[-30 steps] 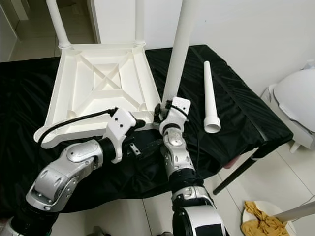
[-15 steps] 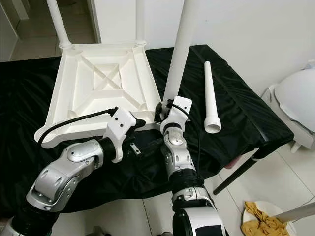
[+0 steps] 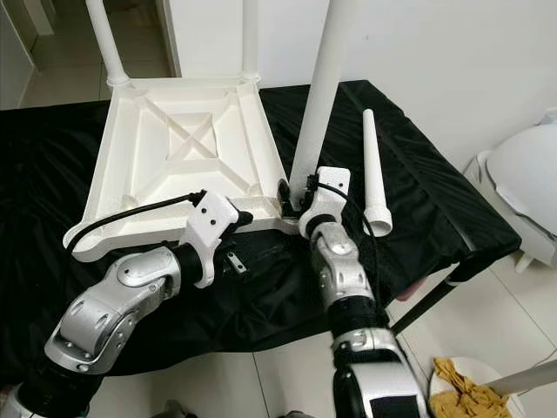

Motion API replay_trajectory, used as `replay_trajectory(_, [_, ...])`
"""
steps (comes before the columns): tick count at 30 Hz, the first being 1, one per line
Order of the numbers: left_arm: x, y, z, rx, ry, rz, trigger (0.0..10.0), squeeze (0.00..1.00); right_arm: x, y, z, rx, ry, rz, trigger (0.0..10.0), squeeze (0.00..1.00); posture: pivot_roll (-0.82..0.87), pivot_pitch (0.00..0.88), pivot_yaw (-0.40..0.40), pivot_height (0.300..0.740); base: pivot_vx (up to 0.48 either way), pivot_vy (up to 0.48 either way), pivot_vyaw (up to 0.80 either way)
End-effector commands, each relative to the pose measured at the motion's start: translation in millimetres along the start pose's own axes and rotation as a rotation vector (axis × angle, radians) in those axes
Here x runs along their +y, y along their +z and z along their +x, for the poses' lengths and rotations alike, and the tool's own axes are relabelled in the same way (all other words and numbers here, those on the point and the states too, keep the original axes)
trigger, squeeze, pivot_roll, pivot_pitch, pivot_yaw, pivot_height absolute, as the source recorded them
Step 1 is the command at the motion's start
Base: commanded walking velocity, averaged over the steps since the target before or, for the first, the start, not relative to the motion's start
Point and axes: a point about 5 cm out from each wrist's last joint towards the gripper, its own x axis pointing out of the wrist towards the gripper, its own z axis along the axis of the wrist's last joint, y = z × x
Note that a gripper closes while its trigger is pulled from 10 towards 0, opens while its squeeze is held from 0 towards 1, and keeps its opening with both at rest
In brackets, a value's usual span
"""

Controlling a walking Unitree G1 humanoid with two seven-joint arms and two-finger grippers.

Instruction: Building children table

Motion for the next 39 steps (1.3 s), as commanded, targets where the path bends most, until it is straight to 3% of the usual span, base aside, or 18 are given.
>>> replay_trajectory(1, [0.3, 0, 0.5, 0.003, -0.006, 0.006, 10.0, 0.0, -3.3, -2, 0.3, 0.023, 0.075, -0.011, 10.0, 0.0, -0.02, 0.031, -0.018, 0.74, 0.0, 0.0, 0.0])
replay_trajectory(4, [0.9, 0, 0.5, 0.003, -0.006, 0.009, 10.0, 0.0, -12.1, -2, -1.2, 0.056, 0.215, -0.103, 10.0, 0.0, -0.02, 0.029, -0.016, 0.74, 0.0, 0.0, 0.0])
replay_trajectory(15, [1.9, 1, -0.3, 0.004, -0.004, 0.012, 10.0, 0.0, -27.1, -4, 0.0, 0.123, 0.31, -0.178, 10.0, 0.0, -0.01, 0.025, -0.015, 0.74, 0.0, 0.0, 0.0])
replay_trajectory(16, [1.8, 2, -0.3, 0.002, -0.003, 0.012, 10.0, 0.0, -26.6, -3, 0.8, 0.125, 0.353, -0.194, 9.3, 0.0, -0.01, 0.025, -0.015, 0.74, 0.0, 0.0, 0.0])
replay_trajectory(18, [1.8, 2, -0.5, 0.001, -0.002, 0.012, 10.0, 0.0, -26.5, -3, 1.1, 0.124, 0.366, -0.197, 9.3, 0.0, -0.01, 0.024, -0.015, 0.74, 0.0, 0.0, 0.0])
replay_trajectory(19, [1.9, 2, -0.5, 0.002, -0.001, 0.012, 10.0, 0.0, -26.5, -2, 1.5, 0.124, 0.373, -0.195, 2.2, 0.0, -0.01, 0.024, -0.015, 0.74, 0.0, 0.0, 0.0])
replay_trajectory(20, [1.9, 2, -0.5, 0.002, -0.001, 0.012, 10.0, 0.0, -26.5, -2, 1.5, 0.124, 0.373, -0.195, 2.2, 0.0, -0.01, 0.024, -0.015, 0.74, 0.0, 0.0, 0.0])
replay_trajectory(21, [1.9, 2, -0.5, 0.002, -0.001, 0.013, 10.0, 0.0, -26.3, -1, 2.0, 0.12, 0.383, -0.187, 0.0, 0.0, -0.01, 0.024, -0.015, 0.74, 0.0, 0.0, 0.0])
replay_trajectory(30, [1.6, 2, -1.1, 0.003, 0.0, 0.011, 10.0, 0.0, -24.9, -3, 2.0, 0.117, 0.426, -0.166, 0.0, 0.0, -0.01, 0.026, -0.012, 0.74, 0.0, 0.0, 0.0])
replay_trajectory(39, [1.0, 2, -0.4, 0.004, -0.005, 0.012, 10.0, 0.0, -22.1, -9, 0.6, 0.096, 0.377, -0.102, 0.0, 0.0, -0.01, 0.027, -0.014, 0.74, 0.0, 0.0, 0.0])
